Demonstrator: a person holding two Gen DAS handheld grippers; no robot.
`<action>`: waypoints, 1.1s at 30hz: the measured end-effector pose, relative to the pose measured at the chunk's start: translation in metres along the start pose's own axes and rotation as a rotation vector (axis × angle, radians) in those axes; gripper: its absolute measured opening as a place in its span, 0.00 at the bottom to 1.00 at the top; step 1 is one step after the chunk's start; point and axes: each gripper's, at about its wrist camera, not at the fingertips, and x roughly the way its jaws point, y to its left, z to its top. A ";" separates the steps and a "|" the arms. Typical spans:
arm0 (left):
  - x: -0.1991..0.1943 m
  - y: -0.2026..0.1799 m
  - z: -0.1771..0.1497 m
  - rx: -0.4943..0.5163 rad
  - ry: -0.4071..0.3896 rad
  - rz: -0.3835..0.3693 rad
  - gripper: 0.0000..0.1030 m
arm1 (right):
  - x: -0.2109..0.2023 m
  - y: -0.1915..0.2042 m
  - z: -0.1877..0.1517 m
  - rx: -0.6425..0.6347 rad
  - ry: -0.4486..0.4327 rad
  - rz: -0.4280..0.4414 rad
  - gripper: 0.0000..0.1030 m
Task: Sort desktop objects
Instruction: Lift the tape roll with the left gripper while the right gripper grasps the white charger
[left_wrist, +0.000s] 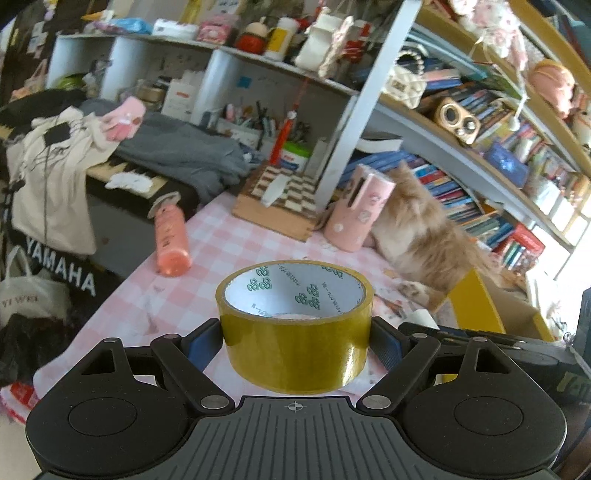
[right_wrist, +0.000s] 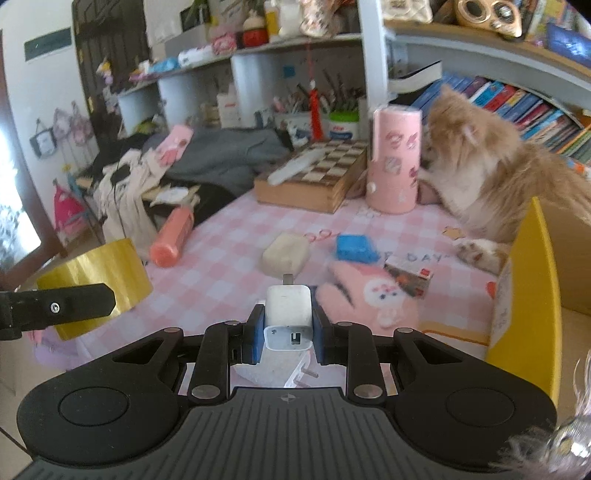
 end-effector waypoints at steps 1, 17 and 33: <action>-0.002 -0.001 0.001 0.006 -0.001 -0.009 0.84 | -0.005 0.000 0.001 0.012 -0.008 -0.007 0.22; -0.033 0.002 -0.017 0.045 0.048 -0.187 0.84 | -0.062 0.033 -0.023 0.113 -0.026 -0.093 0.22; -0.055 0.009 -0.045 0.090 0.166 -0.300 0.84 | -0.097 0.068 -0.076 0.189 0.035 -0.192 0.22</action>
